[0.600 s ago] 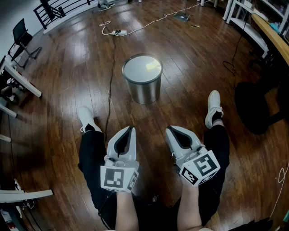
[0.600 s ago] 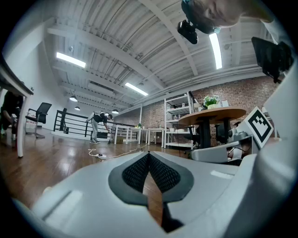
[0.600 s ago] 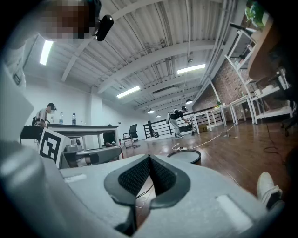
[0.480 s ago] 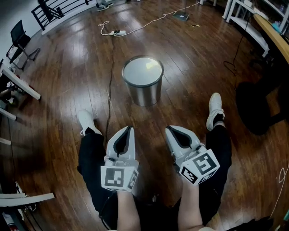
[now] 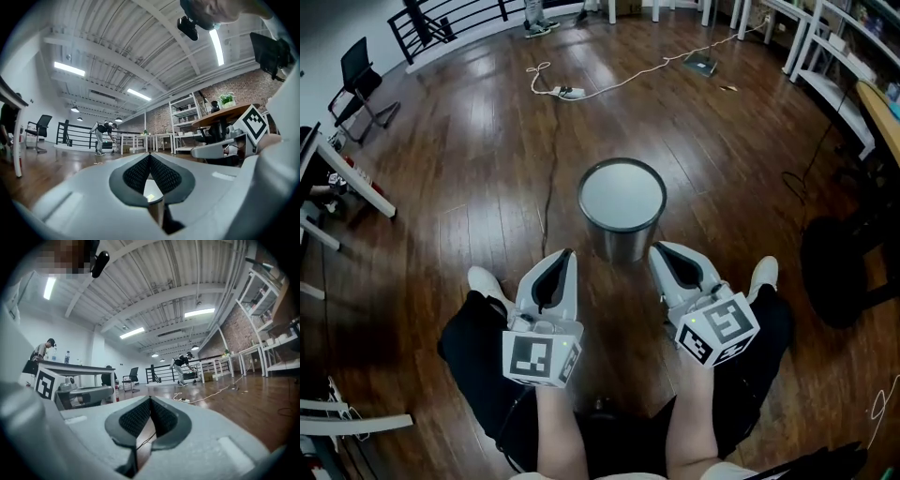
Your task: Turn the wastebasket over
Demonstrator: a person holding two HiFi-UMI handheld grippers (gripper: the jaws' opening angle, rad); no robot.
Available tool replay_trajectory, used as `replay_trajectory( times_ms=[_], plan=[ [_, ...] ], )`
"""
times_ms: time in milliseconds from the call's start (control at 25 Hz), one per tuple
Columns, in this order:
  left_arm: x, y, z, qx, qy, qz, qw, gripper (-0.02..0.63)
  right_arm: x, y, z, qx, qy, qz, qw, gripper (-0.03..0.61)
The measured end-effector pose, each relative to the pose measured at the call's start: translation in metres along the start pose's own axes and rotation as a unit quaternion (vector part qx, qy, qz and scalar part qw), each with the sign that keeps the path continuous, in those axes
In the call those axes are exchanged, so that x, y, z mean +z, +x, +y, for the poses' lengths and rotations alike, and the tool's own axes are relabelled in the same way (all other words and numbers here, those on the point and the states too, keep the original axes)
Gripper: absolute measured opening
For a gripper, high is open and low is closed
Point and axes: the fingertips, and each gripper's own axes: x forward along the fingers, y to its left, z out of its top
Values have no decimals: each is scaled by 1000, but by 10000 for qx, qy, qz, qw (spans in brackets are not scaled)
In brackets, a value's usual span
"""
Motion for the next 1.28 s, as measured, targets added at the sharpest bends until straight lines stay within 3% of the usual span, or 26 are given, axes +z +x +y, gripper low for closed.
replay_trajectory(
  times_ms=[200, 560, 600, 640, 720, 800, 880, 960, 1040, 1120, 1160, 1280],
  plan=[
    [14, 36, 50, 334, 99, -234, 9991, 18, 9, 67, -13, 335, -128, 236, 9991, -8],
    [15, 122, 123, 331, 101, -299, 9990, 18, 21, 172, -49, 684, -720, 874, 9912, -8],
    [10, 132, 129, 384, 120, -251, 9989, 19, 15, 185, -52, 745, -736, 966, 9898, 10],
    [3, 141, 135, 428, 130, -177, 9988, 34, 7, 198, -54, 804, -741, 1070, 9882, 72],
    [-19, 156, 146, 486, 107, 34, 9988, 109, -20, 222, -52, 973, -769, 1394, 9824, 175],
    [-45, 166, 160, 590, -58, 248, 9979, 183, -57, 242, -42, 1251, -861, 1883, 9703, 239],
    [-70, 175, 179, 810, -474, 362, 9949, 265, -100, 257, -34, 1538, -1147, 2467, 9499, 253],
    [-91, 180, 199, 1011, -984, 439, 9890, 309, -149, 263, -28, 1770, -1527, 3217, 9175, 253],
    [-109, 179, 212, 1171, -1196, 554, 9843, 319, -195, 262, -22, 1917, -1566, 3843, 8894, 253],
    [-124, 176, 219, 1276, -1178, 688, 9824, 319, -217, 266, -20, 1870, -1469, 4049, 8829, 241],
    [-130, 175, 223, 1321, -1169, 748, 9815, 319, -219, 270, -21, 1787, -1485, 4064, 8837, 200],
    [-144, 176, 234, 1439, -1253, 864, 9778, 316, -217, 281, -20, 1620, -1641, 4186, 8784, 170]
  ],
)
